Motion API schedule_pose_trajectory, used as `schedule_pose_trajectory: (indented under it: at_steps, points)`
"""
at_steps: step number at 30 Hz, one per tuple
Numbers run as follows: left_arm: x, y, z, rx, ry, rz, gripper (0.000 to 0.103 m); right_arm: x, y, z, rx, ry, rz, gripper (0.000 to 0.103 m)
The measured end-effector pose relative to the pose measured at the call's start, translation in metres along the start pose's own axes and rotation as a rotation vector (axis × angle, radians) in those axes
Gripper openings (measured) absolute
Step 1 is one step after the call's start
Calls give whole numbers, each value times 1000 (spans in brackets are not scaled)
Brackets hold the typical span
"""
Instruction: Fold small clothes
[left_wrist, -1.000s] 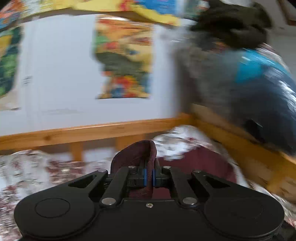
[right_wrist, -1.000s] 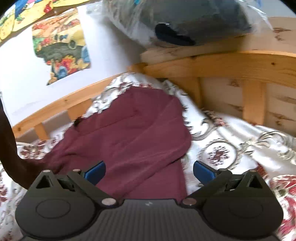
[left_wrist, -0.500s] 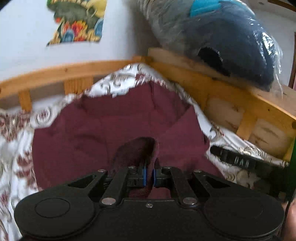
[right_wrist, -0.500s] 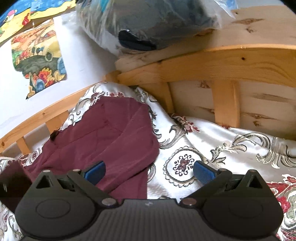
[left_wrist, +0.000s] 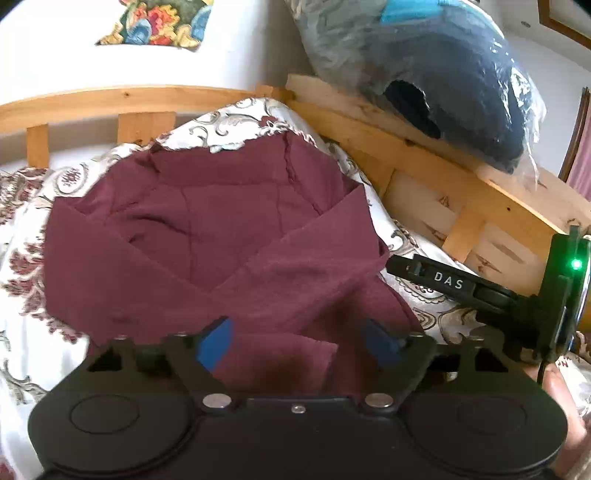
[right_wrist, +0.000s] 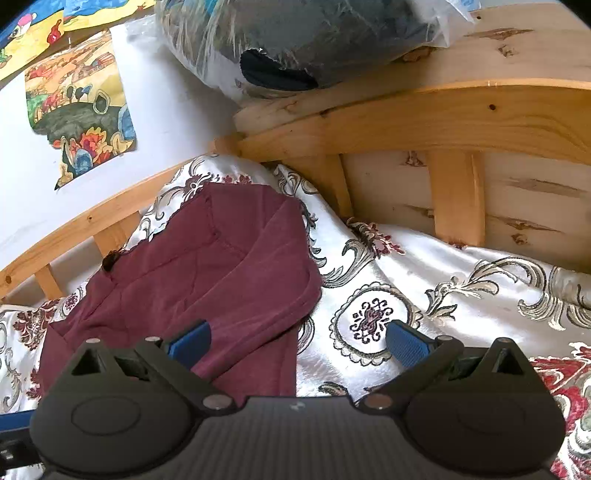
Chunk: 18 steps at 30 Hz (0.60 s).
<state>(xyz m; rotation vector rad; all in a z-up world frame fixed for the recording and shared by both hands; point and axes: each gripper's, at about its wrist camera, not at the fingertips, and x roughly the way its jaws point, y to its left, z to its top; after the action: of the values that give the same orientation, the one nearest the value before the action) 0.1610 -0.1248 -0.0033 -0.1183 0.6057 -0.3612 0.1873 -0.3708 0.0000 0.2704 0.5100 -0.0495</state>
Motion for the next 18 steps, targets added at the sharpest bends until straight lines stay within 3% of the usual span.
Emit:
schedule_pose_trajectory:
  at_steps: [3,6,11,14,18]
  points:
    - [-10,15,-5,-19,-27,49,96,1,2,-1,-7,12,12,103]
    - [-13,36,-7,-58,-19,112,97,1,8,-3,-27,26,38,103]
    - [-2,73,-7,-134,34,287,97,6,35,-17,-159,93,83,103]
    - [5,90,-8,-183,76,308,97,9,55,-30,-263,152,113,103]
    - [20,108,-5,-221,101,310,97,8,76,-44,-424,162,78,103]
